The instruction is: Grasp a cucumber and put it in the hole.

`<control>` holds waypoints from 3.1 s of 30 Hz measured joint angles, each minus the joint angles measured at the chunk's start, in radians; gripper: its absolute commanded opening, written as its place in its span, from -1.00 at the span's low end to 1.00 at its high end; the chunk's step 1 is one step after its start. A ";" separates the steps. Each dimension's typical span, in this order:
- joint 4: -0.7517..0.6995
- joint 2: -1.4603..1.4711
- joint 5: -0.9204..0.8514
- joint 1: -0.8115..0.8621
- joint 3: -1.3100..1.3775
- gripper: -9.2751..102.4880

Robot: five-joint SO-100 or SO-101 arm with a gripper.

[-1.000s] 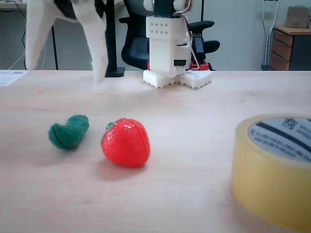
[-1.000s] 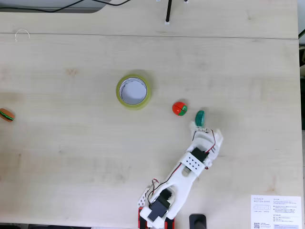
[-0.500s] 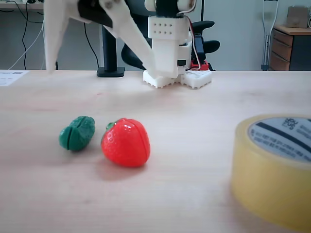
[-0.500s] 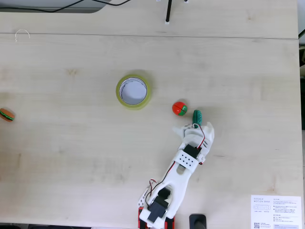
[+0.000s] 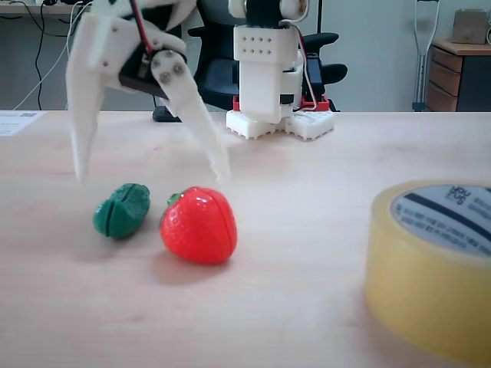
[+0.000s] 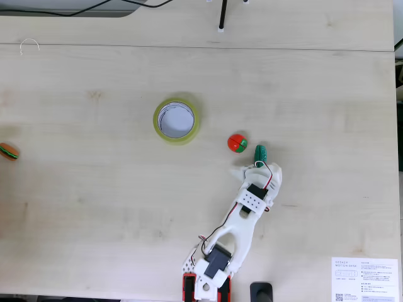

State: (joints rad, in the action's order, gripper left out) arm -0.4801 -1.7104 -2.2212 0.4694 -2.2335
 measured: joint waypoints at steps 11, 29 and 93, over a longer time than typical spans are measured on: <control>0.055 0.110 0.008 0.000 0.012 -0.14; 0.048 0.183 0.176 -0.005 0.081 -0.50; -0.479 -0.262 0.264 -0.348 0.278 -0.84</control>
State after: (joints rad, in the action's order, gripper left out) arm -0.9587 -1.9727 -1.9574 0.1212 -1.9558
